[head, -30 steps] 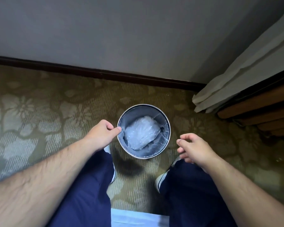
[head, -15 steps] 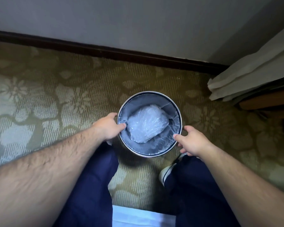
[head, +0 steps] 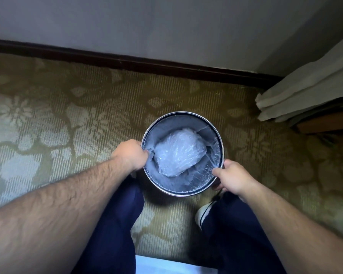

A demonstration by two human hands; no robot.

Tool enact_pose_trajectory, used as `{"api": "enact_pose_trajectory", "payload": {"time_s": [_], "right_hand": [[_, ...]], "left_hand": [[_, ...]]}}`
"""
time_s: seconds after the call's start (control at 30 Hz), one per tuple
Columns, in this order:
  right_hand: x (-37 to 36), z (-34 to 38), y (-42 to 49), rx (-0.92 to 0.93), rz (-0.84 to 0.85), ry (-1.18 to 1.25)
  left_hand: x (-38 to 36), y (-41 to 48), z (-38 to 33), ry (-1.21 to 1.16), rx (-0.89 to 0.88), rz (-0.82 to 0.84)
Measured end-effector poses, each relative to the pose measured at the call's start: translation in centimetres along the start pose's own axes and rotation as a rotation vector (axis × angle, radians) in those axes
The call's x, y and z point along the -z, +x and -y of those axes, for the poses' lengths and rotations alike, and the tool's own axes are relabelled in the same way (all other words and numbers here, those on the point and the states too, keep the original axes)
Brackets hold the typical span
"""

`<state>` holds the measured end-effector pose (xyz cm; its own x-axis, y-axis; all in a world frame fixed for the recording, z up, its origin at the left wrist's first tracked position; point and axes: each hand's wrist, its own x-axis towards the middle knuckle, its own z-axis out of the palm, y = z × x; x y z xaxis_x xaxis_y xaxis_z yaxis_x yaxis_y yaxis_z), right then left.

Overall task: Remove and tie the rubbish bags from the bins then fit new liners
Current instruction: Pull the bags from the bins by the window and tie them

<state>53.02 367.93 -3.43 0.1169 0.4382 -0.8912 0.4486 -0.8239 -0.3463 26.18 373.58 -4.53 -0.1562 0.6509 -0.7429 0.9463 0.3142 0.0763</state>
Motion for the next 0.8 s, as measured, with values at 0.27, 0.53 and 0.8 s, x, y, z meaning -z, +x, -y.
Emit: {"api": "enact_pose_trajectory", "payload": {"time_s": [0.27, 0.53, 0.8], "right_hand": [[0.9, 0.4, -2.2, 0.094, -0.03, 0.08], [3.0, 2.7, -10.3, 0.204, -0.058, 0.098], [4.3, 3.0, -20.8, 0.325, -0.121, 0.1]], "left_hand": [[2.0, -2.9, 0.4, -0.096, -0.048, -0.015], [6.1, -10.1, 1.3, -0.55, -0.094, 0.045], [8.8, -21.3, 2.0, -1.107, -0.149, 0.162]]}}
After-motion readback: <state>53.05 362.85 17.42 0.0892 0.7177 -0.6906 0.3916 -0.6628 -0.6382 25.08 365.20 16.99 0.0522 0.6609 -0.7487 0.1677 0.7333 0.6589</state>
